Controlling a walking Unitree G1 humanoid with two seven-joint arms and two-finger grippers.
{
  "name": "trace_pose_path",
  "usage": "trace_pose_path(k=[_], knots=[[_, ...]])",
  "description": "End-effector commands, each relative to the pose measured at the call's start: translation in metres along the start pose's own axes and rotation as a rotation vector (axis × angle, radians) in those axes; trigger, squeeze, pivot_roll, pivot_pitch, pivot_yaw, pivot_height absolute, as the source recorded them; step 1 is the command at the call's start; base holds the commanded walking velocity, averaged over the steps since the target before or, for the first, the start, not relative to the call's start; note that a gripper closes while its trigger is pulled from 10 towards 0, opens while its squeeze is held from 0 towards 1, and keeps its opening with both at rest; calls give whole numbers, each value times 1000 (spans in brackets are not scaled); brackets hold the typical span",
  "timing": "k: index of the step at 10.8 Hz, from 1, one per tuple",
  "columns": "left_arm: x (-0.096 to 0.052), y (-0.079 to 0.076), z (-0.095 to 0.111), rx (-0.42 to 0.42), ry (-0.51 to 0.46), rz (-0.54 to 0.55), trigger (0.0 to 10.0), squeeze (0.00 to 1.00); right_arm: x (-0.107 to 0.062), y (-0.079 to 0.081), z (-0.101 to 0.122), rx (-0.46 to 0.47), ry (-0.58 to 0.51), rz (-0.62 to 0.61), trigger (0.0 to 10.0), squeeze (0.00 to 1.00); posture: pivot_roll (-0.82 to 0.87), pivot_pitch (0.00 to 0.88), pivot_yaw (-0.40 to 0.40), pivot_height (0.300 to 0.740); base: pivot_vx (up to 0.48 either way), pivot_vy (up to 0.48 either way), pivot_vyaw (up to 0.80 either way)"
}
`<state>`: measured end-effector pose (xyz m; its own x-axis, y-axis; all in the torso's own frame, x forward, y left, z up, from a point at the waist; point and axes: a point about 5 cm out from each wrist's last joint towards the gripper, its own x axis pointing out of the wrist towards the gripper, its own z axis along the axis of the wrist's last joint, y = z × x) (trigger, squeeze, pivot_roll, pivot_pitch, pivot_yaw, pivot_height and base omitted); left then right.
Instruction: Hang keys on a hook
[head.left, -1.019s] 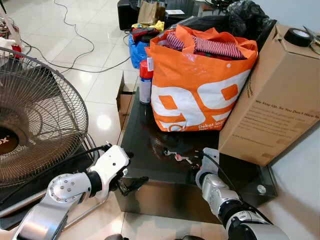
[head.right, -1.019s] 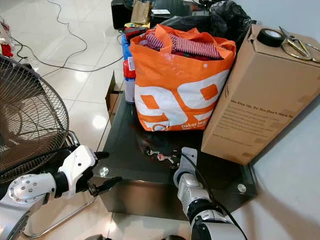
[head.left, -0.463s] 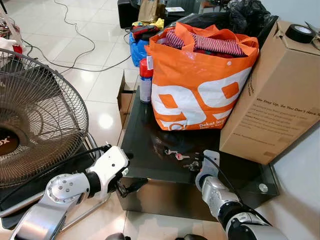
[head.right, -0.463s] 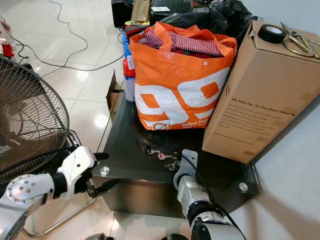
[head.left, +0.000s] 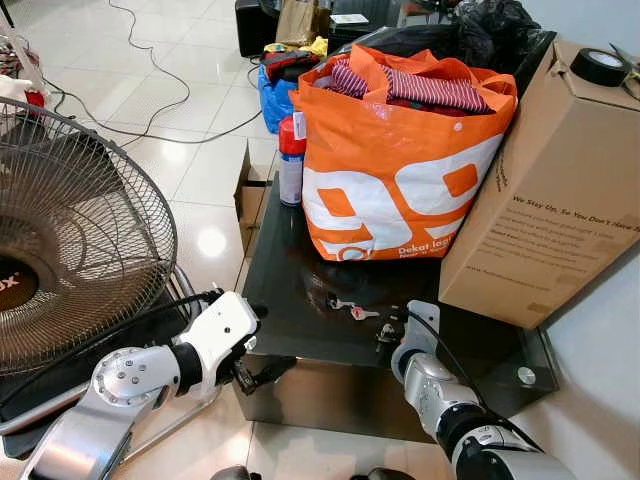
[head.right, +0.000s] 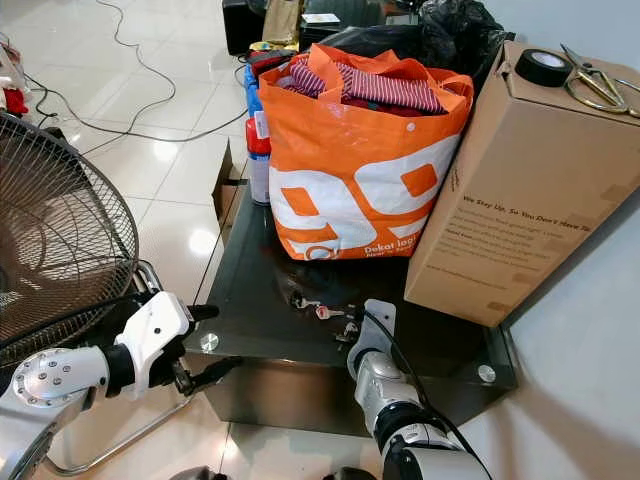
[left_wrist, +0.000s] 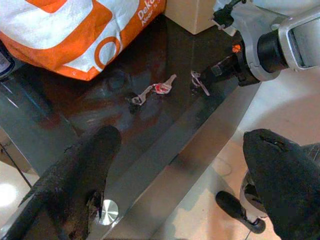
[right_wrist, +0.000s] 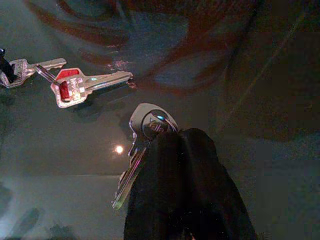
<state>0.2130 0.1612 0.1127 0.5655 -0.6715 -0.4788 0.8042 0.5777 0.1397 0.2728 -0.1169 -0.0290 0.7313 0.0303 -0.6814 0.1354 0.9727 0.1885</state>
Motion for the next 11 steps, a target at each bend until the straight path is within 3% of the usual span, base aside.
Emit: trace_pose_path(k=[1,3,5,6,7,8,9,11], knots=[[1,-2,2,8,-8,-4,10000,0,0,-3,1,-6,-9,-3,0,0,3,26,-63,740,0,0,0],[4,1,3,9,-18,14,10000,0,1,-4,10,-15,-35,18,0,0,2,0,-72,740,0,0,0],[8,5,6,13,-34,33,10000,0,0,-6,33,4,-114,47,0,0,-5,0,-70,740,0,0,0],[11,8,6,16,-40,36,10000,0,-1,-8,41,-15,-142,68,0,0,-13,0,-63,740,0,0,0],[13,9,7,22,-45,34,10000,0,0,-6,37,-91,-108,81,0,0,-20,0,-56,740,0,0,0],[14,9,8,24,-47,31,10000,0,0,-6,27,-181,-38,87,4000,0,-24,0,-53,740,0,0,0],[15,8,8,25,-49,27,10000,0,-1,-3,15,-208,29,123,10000,1000,-28,0,-53,740,0,0,0],[16,6,7,19,-52,19,10000,0,-4,1,5,-183,87,159,10000,1000,-41,0,-57,740,0,0,0]])
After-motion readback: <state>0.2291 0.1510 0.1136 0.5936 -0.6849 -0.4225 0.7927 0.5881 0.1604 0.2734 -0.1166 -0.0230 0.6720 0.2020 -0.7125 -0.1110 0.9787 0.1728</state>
